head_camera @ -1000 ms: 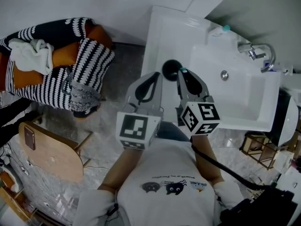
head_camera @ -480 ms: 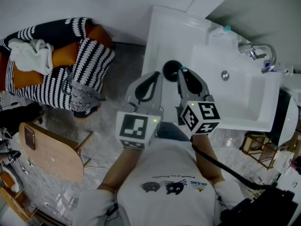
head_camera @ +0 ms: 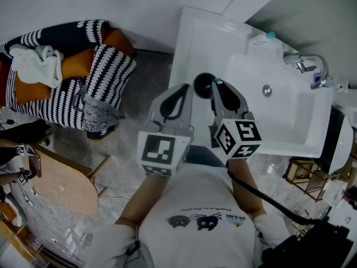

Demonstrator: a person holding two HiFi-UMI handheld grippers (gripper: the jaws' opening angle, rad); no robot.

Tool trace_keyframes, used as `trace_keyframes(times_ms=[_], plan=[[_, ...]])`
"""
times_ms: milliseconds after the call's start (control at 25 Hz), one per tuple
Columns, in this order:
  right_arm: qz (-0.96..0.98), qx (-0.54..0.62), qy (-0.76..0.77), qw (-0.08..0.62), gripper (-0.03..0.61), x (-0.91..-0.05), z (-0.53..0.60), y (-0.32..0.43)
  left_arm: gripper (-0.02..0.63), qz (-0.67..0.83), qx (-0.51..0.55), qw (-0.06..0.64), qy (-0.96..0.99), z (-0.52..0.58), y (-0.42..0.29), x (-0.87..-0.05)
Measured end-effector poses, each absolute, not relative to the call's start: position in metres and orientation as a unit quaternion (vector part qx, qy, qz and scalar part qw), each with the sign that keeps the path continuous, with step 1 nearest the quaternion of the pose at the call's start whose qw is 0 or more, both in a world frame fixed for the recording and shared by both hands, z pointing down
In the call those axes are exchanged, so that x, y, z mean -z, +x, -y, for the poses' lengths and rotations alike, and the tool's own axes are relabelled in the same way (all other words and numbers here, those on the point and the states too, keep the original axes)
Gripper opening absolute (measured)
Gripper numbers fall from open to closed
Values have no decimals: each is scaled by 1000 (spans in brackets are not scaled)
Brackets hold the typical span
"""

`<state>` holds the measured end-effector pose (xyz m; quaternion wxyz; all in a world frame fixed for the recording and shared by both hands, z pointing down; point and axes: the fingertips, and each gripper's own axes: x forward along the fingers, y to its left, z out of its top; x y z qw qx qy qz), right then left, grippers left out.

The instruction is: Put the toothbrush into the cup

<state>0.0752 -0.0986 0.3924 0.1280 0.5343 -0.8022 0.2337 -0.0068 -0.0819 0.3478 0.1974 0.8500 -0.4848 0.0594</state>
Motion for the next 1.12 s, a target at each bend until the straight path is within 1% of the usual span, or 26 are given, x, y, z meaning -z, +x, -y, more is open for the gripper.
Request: trace_keyframes(times_ms=[1120], plan=[[814, -236, 515, 130, 55, -400, 120, 81, 0, 503, -62, 204, 837, 97, 2, -356]])
